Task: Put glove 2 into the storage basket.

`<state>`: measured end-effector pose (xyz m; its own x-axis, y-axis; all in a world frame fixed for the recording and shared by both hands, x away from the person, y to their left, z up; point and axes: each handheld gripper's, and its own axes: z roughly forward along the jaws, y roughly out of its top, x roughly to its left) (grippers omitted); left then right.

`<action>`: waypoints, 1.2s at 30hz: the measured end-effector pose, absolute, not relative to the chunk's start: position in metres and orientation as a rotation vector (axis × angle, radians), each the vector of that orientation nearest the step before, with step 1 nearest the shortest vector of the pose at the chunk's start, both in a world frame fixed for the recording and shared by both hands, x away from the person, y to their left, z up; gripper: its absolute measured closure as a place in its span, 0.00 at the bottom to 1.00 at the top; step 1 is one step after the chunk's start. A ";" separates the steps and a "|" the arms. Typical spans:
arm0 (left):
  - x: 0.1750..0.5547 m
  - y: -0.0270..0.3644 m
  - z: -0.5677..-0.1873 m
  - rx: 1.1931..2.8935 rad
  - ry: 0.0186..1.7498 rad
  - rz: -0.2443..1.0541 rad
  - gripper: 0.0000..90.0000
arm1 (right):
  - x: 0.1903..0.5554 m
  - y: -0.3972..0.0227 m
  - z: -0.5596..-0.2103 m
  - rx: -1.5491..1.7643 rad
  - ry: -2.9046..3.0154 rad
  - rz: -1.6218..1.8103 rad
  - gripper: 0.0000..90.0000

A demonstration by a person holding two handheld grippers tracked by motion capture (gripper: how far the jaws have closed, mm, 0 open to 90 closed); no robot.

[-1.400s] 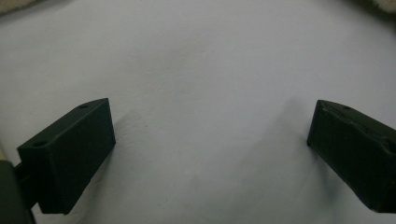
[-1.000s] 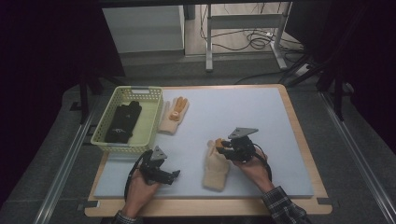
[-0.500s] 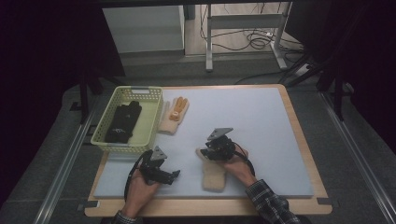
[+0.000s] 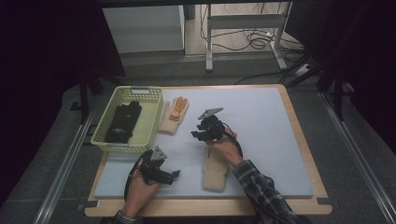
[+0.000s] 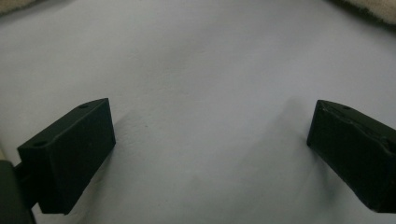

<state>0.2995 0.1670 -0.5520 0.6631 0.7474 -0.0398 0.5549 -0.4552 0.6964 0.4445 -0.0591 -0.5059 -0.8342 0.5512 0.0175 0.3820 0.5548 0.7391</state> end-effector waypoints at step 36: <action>0.299 0.167 -0.552 2.177 1.006 0.351 0.01 | 0.519 0.034 -0.523 0.785 2.553 1.013 0.72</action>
<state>0.2994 0.1668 -0.5520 0.6613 0.7488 -0.0448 0.5582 -0.4513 0.6963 0.5192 0.0337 -0.5226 -0.8118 0.5808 -0.0605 0.3814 0.6059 0.6981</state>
